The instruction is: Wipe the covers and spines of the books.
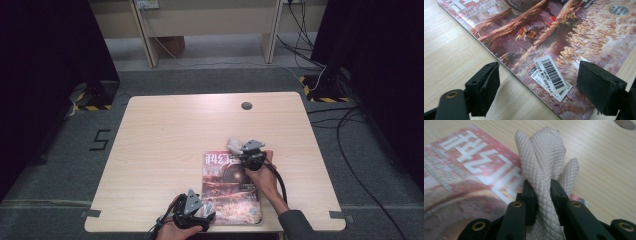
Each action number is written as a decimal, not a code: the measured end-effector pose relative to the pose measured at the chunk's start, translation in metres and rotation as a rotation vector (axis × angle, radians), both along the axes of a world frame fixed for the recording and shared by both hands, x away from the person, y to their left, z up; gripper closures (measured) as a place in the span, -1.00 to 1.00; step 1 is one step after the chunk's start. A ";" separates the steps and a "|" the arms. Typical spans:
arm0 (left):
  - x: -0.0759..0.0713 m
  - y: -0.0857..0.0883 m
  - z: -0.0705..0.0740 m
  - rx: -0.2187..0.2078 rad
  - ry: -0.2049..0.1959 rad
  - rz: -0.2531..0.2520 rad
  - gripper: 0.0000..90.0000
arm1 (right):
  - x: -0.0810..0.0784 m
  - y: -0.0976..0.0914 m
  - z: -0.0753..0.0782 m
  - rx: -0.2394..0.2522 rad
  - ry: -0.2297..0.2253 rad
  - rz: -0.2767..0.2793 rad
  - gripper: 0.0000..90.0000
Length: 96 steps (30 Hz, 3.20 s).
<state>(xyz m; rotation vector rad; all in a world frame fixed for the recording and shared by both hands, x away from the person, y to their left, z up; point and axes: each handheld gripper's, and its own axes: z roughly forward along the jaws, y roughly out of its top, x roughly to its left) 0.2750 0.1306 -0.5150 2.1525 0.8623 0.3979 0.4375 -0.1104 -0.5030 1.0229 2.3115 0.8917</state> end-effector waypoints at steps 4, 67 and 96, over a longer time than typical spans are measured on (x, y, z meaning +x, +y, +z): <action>0.000 0.000 0.000 0.000 -0.001 0.001 -0.60 | -0.001 0.024 -0.001 0.006 0.003 0.052 0.72; 0.007 -0.009 0.002 0.051 -0.039 0.008 -0.69 | -0.029 -0.034 0.003 0.003 0.037 0.024 0.71; 0.004 0.028 0.013 -0.078 0.022 0.078 -0.53 | -0.026 -0.041 0.004 -0.019 0.027 -0.006 0.69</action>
